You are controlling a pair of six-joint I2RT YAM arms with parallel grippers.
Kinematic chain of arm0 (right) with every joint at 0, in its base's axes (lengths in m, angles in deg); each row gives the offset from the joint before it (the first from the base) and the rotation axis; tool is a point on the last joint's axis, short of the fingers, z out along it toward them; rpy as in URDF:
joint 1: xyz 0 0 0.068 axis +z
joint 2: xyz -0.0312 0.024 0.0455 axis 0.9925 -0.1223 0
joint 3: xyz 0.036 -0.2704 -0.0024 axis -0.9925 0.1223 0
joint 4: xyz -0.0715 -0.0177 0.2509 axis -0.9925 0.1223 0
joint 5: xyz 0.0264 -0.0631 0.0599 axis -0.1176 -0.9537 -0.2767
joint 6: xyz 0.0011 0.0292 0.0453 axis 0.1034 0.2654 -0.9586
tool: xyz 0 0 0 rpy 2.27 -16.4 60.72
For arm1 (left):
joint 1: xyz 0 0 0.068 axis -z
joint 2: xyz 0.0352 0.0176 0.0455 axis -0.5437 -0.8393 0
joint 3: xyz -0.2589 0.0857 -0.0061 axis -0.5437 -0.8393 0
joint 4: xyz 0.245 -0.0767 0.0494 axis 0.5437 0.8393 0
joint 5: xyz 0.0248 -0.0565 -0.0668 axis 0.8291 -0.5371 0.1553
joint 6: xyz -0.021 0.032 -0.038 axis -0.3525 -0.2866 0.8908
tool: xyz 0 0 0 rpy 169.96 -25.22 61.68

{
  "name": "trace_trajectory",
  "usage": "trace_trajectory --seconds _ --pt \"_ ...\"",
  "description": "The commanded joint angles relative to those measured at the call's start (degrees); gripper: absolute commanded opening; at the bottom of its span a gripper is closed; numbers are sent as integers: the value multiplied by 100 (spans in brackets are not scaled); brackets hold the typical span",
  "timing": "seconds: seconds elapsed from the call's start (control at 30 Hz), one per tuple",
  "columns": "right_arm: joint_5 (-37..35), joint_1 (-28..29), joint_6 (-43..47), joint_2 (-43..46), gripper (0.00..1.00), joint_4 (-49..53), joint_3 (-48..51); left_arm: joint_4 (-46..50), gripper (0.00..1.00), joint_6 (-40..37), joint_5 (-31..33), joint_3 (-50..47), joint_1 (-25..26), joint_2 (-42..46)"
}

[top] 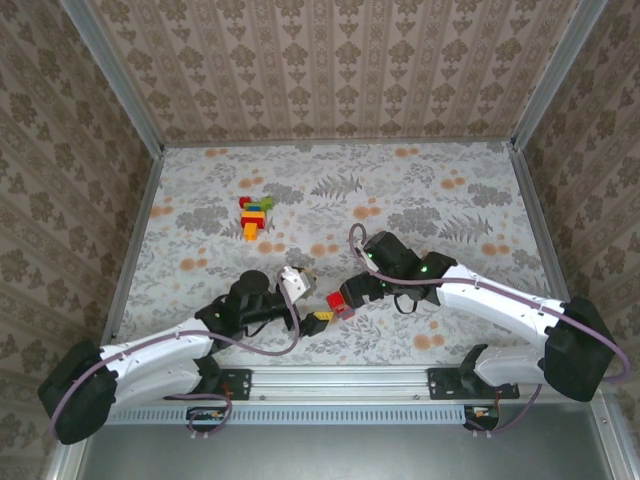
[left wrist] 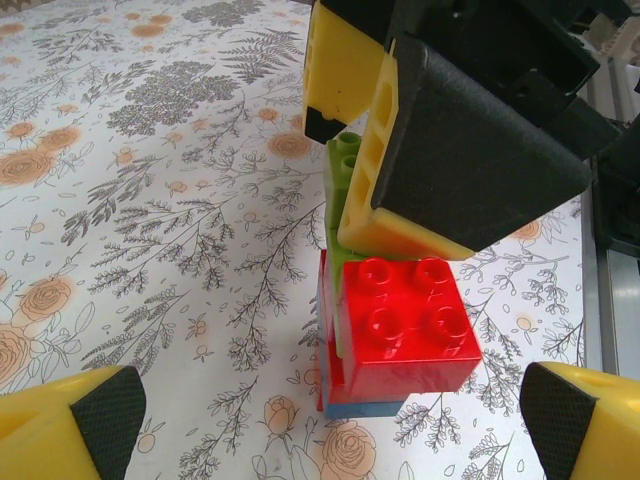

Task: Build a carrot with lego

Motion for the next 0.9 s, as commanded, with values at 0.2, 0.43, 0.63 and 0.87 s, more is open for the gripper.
trace_trajectory --seconds 0.2,0.43,0.63,0.87 --pt "-121 -39 18 -234 100 194 101 14 100 -151 -137 179 -10 -7" --pt "-127 -47 -13 -279 100 193 148 2 100 -159 -145 181 -4 -5" --pt "-154 -49 -46 -232 100 404 289 -12 100 -158 -154 181 0 -25" --pt "-237 -44 -9 -281 99 723 276 5 100 -151 -163 172 0 -10"
